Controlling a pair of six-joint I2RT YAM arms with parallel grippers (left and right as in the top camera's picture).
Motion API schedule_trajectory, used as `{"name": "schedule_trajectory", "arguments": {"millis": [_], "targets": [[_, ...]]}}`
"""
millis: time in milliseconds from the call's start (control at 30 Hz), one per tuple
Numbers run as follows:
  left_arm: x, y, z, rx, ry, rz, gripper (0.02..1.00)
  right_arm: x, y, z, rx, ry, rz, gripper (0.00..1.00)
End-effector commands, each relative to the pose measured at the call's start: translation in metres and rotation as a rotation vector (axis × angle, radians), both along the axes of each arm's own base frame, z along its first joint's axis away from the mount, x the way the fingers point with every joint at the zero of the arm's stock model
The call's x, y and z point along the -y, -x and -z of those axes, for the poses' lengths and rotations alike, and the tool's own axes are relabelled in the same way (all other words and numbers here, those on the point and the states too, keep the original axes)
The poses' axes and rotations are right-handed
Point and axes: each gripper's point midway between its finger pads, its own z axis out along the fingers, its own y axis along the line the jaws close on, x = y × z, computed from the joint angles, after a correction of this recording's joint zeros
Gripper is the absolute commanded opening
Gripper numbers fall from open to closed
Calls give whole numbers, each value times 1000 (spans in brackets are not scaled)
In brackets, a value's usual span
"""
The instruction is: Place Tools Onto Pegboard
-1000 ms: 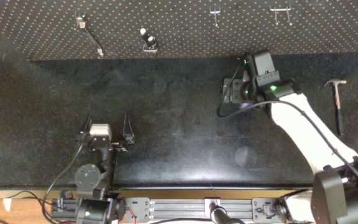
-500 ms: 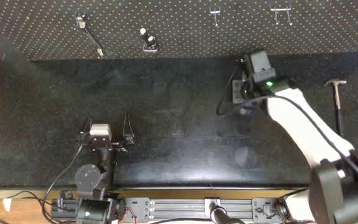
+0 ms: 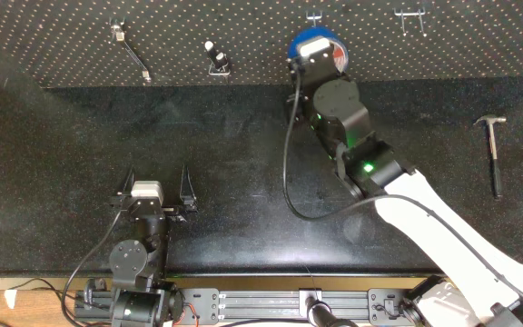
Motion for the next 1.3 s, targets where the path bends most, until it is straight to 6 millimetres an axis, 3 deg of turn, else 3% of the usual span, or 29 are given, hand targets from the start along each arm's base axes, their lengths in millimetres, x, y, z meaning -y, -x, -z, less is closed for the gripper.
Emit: {"name": "schedule_trajectory", "arguments": {"millis": [33, 233, 333, 467, 567, 700, 800, 933, 1033, 1067, 1167, 1300], "targets": [[2, 0, 1, -2, -11, 14, 996, 0, -21, 7, 101, 144, 38, 77], [2, 0, 1, -2, -11, 14, 996, 10, -55, 24, 147, 124, 128, 77], [2, 0, 1, -2, -11, 14, 996, 8, -62, 28, 167, 110, 135, 80], [2, 0, 1, -2, -11, 14, 993, 7, -63, 31, 163, 111, 132, 172], [2, 0, 1, -2, -11, 14, 993, 3, -57, 25, 164, 110, 120, 169], [2, 0, 1, -2, -11, 14, 996, 3, -56, 24, 163, 111, 117, 472], [2, 0, 1, -2, -11, 14, 996, 4, -48, 31, 114, 142, 103, 483], [2, 0, 1, -2, -11, 14, 996, 20, -7, 53, -91, 257, 21, 498], [2, 0, 1, -2, -11, 14, 996, 65, 45, 82, -391, 269, 5, 987], [2, 0, 1, -2, -11, 13, 996, 108, 70, 100, -580, 227, 100, 996], [2, 0, 1, -2, -11, 14, 998, 214, 102, 120, -823, 161, 400, 1000], [2, 0, 1, -2, -11, 14, 996, 315, 125, 137, -932, 214, 531, 991]]}}
